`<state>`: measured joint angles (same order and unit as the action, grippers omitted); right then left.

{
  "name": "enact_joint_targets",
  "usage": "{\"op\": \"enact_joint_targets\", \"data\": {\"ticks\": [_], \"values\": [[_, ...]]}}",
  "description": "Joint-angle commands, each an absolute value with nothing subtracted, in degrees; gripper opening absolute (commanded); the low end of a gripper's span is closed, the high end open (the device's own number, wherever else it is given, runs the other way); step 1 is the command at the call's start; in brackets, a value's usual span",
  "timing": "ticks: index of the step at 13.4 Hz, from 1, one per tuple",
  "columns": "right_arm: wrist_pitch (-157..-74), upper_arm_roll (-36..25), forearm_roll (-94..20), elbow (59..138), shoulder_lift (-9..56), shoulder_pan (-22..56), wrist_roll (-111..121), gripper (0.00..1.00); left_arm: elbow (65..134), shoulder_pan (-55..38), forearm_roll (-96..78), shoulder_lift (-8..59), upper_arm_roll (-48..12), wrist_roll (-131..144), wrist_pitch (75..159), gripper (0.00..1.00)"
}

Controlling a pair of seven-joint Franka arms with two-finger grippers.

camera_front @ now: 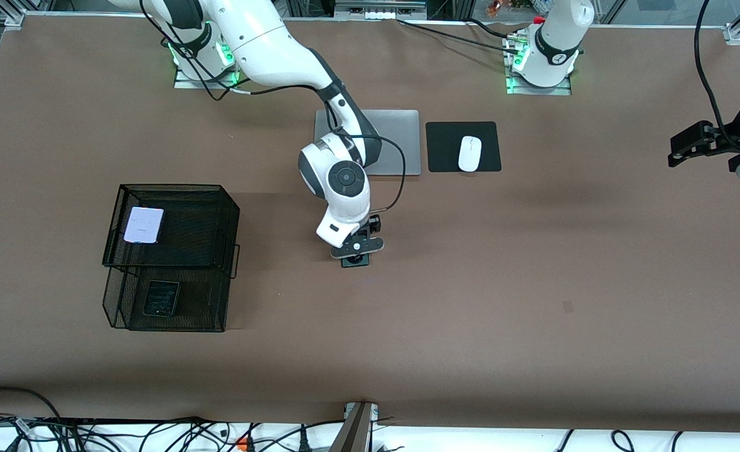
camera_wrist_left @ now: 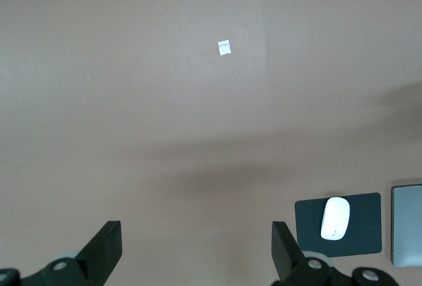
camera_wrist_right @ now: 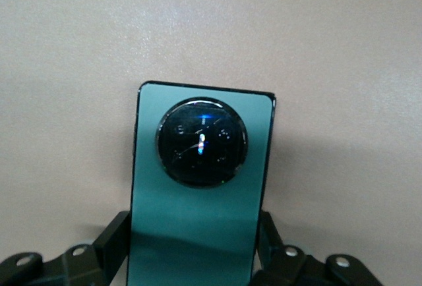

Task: Place phones with both arms

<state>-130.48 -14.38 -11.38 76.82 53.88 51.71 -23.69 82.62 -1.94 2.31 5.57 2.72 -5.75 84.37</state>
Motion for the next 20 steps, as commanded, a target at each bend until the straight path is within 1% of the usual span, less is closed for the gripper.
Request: {"op": "enact_joint_targets", "data": {"ticks": [1, 4, 5, 6, 10, 13, 14, 17, 19, 20], "values": [[-131.7, -16.2, -10.5, 77.4, 53.1, 51.8, -23.7, 0.12, 83.2, -2.0, 1.1, 4.7, 2.6, -5.7, 83.8, 1.00], [-130.8, -21.2, -10.4, 77.5, 48.4, 51.9, -23.9, 0.12, 83.2, -2.1, 1.1, 4.7, 2.6, -5.6, 83.8, 1.00], [-129.3, -23.1, -10.5, 77.5, 46.5, 51.9, -23.9, 0.09, 83.2, -2.1, 1.1, 4.7, 2.6, -5.6, 83.8, 1.00], [-126.9, -24.8, -10.5, 77.5, 44.6, 51.9, -23.8, 0.00, 83.2, -2.1, 1.1, 4.7, 2.6, -5.7, 83.8, 1.00], [-115.8, -31.6, -11.0, 77.6, 37.4, 51.8, -23.1, 0.00, 83.2, -2.1, 1.1, 4.7, 2.6, -5.7, 83.8, 1.00], [-107.7, -36.8, -11.3, 78.1, 33.8, 50.5, -17.3, 0.00, 83.2, -2.1, 1.1, 4.7, 2.6, -5.6, 83.8, 1.00], [-106.3, -37.9, -12.0, 80.3, 31.9, 49.1, -13.5, 0.00, 83.2, -2.1, 1.1, 4.7, 2.6, -5.6, 83.8, 1.00], [-107.2, -38.8, -14.9, 91.9, 24.3, 46.8, -6.7, 0.00, 83.2, -2.2, 1.1, 4.7, 2.6, -5.5, 83.8, 1.00], [-109.8, -39.2, -14.7, 98.7, 20.9, 46.9, -4.5, 0.00, 83.1, -2.2, 1.1, 4.7, 2.6, -5.5, 83.8, 1.00], [-112.6, -39.2, -14.6, 103.1, 19.0, 46.9, -2.7, 0.00, 83.2, -2.2, 1.1, 4.7, 2.5, -5.5, 83.8, 1.00]]}}
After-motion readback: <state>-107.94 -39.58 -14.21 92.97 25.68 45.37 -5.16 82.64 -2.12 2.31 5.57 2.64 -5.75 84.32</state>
